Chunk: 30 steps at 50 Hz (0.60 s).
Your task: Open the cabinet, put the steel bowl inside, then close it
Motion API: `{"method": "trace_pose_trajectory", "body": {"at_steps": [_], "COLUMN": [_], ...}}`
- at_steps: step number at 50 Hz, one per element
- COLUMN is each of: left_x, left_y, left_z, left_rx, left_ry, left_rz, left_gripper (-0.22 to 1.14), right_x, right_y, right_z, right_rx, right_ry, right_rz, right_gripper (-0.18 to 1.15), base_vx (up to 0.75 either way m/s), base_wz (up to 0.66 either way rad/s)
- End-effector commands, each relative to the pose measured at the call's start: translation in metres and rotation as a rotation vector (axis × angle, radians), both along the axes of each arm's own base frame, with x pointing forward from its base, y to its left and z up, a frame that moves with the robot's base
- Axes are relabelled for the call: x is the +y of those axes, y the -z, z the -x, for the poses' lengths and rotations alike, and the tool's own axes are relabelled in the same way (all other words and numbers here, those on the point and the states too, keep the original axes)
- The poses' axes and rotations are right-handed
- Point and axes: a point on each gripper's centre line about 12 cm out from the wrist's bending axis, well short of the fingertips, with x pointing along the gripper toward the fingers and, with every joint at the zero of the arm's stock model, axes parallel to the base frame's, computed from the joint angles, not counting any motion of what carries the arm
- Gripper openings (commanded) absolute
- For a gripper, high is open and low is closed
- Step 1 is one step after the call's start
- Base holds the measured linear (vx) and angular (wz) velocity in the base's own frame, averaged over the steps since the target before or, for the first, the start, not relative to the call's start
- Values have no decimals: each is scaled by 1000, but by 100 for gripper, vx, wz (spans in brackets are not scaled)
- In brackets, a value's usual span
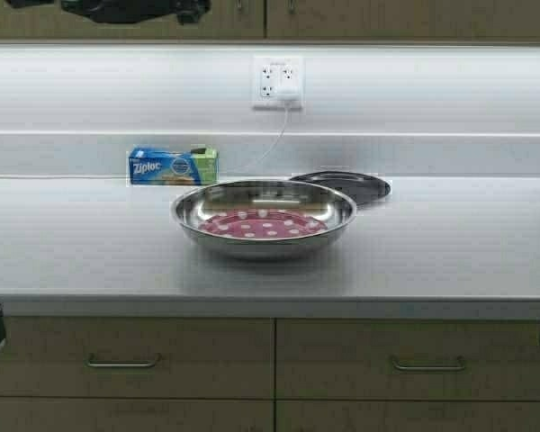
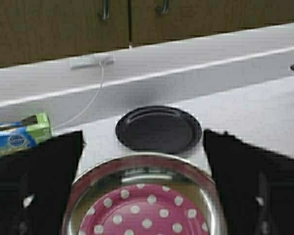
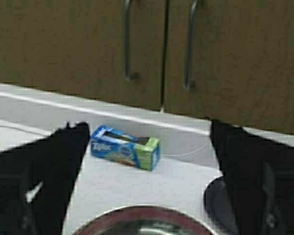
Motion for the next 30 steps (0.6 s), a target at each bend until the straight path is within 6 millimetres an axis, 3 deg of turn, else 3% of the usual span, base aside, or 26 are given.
{"method": "trace_pose_trajectory", "body": {"at_steps": [1, 17, 30], "left_x": [-28, -63, -76], "left_y": [-10, -24, -34], "left_z": [-41, -108, -142], "left_rx": [-108, -199, -274], "left_ry": [-97, -172, -204], "left_rz": [81, 175, 235], "left_gripper": [102, 102, 102], "right_x": [15, 44, 62], "right_y": [-21, -30, -31], "right_z": [-32, -88, -120], "right_rx": [-51, -75, -107], "right_ry": [96, 163, 172], "right_rz": [-33, -90, -112], "right_gripper": [104, 104, 104], "base_vx": [3, 3, 3], "base_wz": [3, 1, 0]}}
